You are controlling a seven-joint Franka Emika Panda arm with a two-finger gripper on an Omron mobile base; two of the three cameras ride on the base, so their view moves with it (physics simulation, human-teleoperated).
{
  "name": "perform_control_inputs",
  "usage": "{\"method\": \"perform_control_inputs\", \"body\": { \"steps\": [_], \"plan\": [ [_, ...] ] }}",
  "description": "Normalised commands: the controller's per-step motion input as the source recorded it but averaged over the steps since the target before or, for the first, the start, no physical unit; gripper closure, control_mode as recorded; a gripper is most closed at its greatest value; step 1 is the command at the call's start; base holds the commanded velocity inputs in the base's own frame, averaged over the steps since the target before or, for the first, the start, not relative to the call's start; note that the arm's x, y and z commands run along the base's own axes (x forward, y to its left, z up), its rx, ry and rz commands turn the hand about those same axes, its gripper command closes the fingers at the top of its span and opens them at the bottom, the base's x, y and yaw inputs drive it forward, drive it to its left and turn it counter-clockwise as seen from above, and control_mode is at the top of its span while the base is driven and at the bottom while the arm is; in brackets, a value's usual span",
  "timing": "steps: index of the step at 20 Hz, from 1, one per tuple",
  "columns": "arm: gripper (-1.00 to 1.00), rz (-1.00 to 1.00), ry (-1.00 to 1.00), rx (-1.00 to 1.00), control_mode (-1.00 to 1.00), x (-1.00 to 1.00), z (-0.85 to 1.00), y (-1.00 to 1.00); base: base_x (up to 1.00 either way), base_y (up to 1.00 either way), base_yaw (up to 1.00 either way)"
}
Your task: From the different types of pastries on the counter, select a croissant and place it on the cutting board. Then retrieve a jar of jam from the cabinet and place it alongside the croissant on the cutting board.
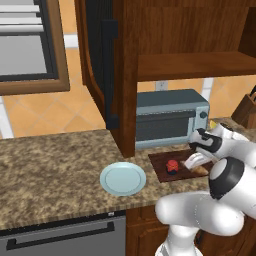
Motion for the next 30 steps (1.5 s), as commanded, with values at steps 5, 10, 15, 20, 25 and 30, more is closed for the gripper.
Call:
{"method": "perform_control_inputs", "body": {
  "steps": [5, 10, 15, 20, 25, 30],
  "plan": [
    [1.0, 0.0, 0.01, 0.0, -1.0, 0.31, -0.08, -0.04, 0.0, 0.0, 0.0],
    [1.0, 0.0, 0.0, 0.0, -1.0, 0.41, 0.04, -0.14, 0.0, 0.0, 0.0],
    [1.0, 0.01, 0.0, 0.0, -1.0, 0.23, 0.01, -0.08, 0.0, 0.0, 0.0],
    [1.0, 0.0, 0.06, 0.0, -1.0, 0.41, -0.02, -0.16, 0.0, 0.0, 0.0],
    [1.0, 0.01, 0.0, 0.0, -1.0, 0.02, -0.11, -0.01, 0.0, 0.0, 0.0],
    [1.0, 0.01, 0.02, -0.03, -1.0, -0.01, -0.73, 0.02, 0.0, 0.0, 0.0]
  ]
}}
